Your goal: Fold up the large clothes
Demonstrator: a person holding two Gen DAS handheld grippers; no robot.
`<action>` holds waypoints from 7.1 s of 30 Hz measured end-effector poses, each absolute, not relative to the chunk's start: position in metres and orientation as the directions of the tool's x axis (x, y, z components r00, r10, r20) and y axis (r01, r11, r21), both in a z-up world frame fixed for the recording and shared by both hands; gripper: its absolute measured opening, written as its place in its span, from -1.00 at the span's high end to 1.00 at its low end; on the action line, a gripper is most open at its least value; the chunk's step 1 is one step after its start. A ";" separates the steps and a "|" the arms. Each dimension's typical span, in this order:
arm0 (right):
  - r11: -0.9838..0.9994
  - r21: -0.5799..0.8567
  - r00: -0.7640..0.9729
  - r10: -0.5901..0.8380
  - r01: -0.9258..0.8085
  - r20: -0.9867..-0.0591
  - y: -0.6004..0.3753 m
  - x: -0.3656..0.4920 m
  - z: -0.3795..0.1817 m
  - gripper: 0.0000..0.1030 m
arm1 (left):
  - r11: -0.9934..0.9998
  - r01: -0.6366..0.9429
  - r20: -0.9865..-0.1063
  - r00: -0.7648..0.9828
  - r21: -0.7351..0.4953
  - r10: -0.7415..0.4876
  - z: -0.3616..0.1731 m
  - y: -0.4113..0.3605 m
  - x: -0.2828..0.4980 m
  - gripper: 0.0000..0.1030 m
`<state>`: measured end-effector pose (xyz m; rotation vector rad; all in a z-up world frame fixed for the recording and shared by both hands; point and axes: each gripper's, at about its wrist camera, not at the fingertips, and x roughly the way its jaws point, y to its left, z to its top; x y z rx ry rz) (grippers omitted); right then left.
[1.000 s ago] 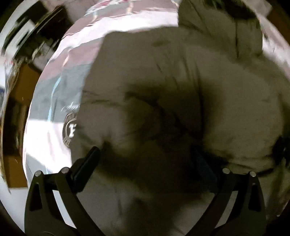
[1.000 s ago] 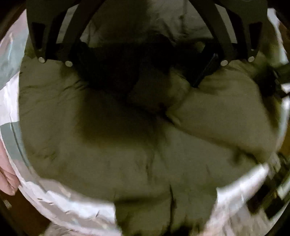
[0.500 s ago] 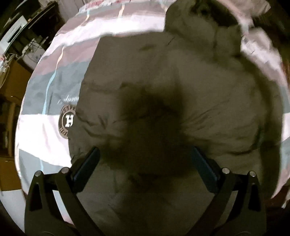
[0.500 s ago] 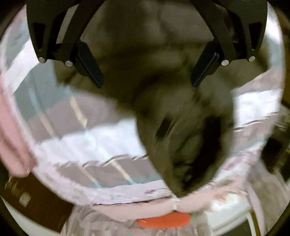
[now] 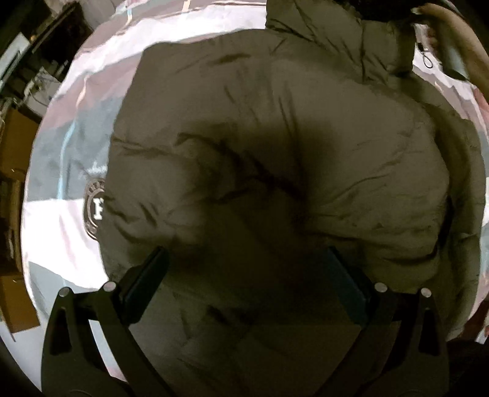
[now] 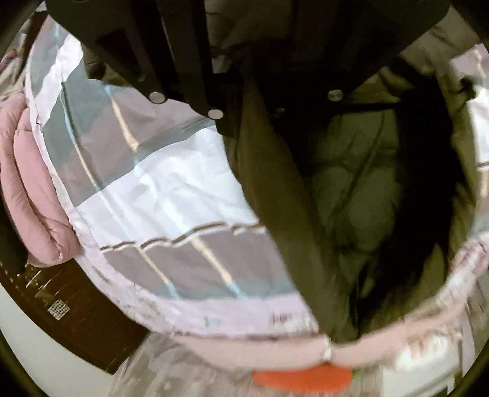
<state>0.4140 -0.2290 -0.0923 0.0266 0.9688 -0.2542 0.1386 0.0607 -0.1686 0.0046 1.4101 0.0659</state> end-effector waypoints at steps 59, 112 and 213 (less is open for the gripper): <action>0.884 0.411 0.715 0.436 -0.224 -0.546 -0.324 0.063 0.001 -0.97 | 0.717 0.353 -0.695 0.214 -0.601 -0.687 -0.094 -0.057 0.070 0.79; 0.994 0.099 0.459 0.114 -0.056 -0.881 -0.247 0.185 -0.127 -0.45 | 0.985 0.074 -0.872 0.458 -0.155 -0.171 -0.148 -0.007 0.186 -0.54; 0.983 -0.035 0.387 0.039 -0.182 -0.921 -0.184 0.171 -0.128 -0.91 | 0.982 -0.030 -0.927 0.325 0.186 0.185 -0.160 0.075 0.154 -0.96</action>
